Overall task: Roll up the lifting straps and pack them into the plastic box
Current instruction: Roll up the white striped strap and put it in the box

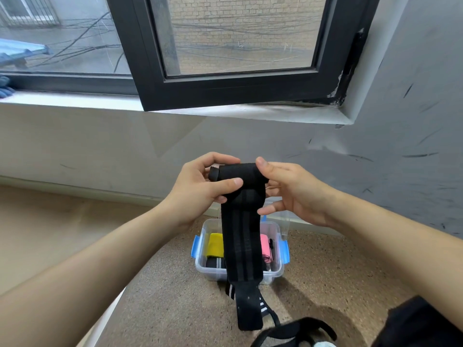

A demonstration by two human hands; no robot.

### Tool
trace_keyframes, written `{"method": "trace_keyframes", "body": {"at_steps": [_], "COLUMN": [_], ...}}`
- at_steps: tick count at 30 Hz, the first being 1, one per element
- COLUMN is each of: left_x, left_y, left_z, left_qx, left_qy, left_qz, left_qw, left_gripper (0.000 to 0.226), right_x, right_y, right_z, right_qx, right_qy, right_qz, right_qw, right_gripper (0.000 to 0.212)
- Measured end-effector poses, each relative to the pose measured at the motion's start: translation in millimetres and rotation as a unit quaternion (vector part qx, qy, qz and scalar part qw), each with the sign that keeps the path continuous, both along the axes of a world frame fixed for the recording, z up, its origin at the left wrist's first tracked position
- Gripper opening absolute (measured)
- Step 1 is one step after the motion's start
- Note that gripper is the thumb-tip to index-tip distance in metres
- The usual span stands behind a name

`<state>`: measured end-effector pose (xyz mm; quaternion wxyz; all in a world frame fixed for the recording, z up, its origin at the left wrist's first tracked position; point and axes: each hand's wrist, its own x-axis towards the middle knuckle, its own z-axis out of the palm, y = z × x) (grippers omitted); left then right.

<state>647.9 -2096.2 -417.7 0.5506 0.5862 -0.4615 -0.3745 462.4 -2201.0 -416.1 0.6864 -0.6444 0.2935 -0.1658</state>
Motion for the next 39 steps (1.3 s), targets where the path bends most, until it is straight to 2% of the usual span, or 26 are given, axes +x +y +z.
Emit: {"method": "trace_keyframes", "body": {"at_steps": [3, 6, 12, 16, 23, 29, 34, 39], "left_x": [-2.6, -5.1, -3.9, -3.9, -0.7, -0.6, -1.5, -2.3], "left_y": [0.4, 1.1, 1.9, 3.0, 4.5, 4.3, 5.1, 5.4], "left_z": [-0.5, 0.3, 3.4, 6.4, 6.5, 7.6, 6.3, 4.0], "left_qx": [-0.025, -0.028, 0.074, 0.1, 0.064, 0.02, -0.026, -0.059], "left_qy": [-0.026, -0.033, 0.014, 0.0, -0.013, -0.001, -0.008, -0.032], "left_qz": [0.002, -0.006, -0.032, -0.037, -0.004, -0.009, -0.024, -0.039], "left_qw": [0.999, 0.999, 0.997, 0.994, 0.998, 1.0, 0.999, 0.997], "left_gripper": [0.031, 0.033, 0.03, 0.036, 0.017, 0.026, 0.03, 0.036], "right_x": [0.4, 0.2, 1.1, 1.3, 2.2, 2.0, 2.8, 2.7], "right_y": [1.1, 1.0, 2.8, 4.3, 5.1, 2.4, 1.3, 3.3], "right_z": [-0.4, -3.2, -5.3, -6.8, -6.8, -4.0, -5.8, -4.7], "right_qx": [-0.002, -0.022, -0.062, -0.095, -0.124, -0.093, -0.047, -0.061], "right_qy": [-0.015, -0.035, -0.072, -0.076, -0.086, -0.044, 0.019, -0.02], "right_qz": [-0.015, -0.029, -0.056, -0.072, -0.051, -0.017, 0.019, 0.013], "right_qw": [1.0, 0.999, 0.994, 0.99, 0.987, 0.995, 0.999, 0.998], "right_gripper": [0.051, 0.039, 0.018, 0.022, 0.03, 0.031, 0.058, 0.044]}}
